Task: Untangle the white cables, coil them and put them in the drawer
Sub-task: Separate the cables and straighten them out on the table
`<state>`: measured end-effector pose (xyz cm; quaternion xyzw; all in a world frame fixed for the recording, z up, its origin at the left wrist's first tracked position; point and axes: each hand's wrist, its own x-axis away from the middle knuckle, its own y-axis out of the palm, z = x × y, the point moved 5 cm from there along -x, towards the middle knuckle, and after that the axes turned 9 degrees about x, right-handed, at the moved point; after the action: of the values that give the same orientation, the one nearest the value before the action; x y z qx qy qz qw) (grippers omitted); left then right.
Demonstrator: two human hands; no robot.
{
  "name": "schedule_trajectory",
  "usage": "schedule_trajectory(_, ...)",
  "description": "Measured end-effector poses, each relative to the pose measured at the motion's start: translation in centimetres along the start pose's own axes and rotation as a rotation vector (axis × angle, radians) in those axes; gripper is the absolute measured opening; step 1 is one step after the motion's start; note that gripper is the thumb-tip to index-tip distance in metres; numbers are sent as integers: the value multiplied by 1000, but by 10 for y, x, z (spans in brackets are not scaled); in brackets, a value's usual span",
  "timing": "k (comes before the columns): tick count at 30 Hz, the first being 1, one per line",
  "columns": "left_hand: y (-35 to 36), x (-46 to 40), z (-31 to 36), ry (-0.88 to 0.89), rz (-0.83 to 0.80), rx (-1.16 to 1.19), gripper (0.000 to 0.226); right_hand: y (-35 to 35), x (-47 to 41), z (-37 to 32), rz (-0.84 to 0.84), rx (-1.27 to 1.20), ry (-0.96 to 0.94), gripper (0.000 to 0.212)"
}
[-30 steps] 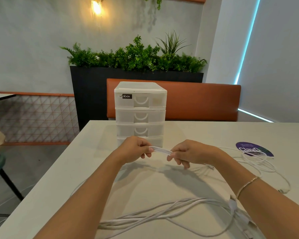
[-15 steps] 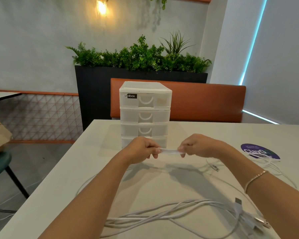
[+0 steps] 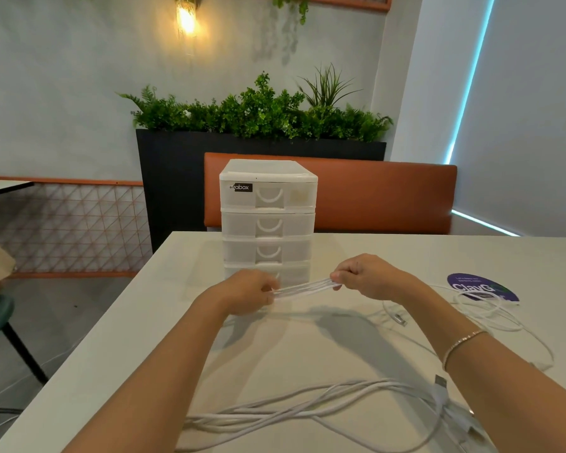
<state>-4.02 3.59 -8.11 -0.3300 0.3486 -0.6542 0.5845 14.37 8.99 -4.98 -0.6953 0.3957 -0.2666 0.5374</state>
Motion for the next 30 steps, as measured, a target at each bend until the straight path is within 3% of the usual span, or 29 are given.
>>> schedule_trajectory(3, -1, -1, 26, 61, 78, 89, 42, -1, 1, -1, 16, 15, -5, 33)
schedule_trajectory(8, 19, -19, 65, 134, 136, 258, 20, 0, 3, -9, -1, 9, -27, 28)
schedule_trajectory(13, 21, -22, 60, 117, 141, 525, 14, -19, 19, 9, -108, -59, -4, 20)
schedule_trajectory(19, 29, -24, 57, 96, 85, 589, 11, -33, 30, 42, -119, -86, 58, 21)
schedule_trajectory(23, 23, -29, 55, 85, 223, 631, 16, -23, 26, 39, -92, -68, 49, 26)
schedule_trajectory(27, 22, -31, 52, 129, 269, 708, 20, -15, 28, 27, -239, -38, 48, 27)
schedule_trajectory(30, 28, -29, 59, 199, 174, 580, 22, -31, 21, 34, -102, -87, 105, 28)
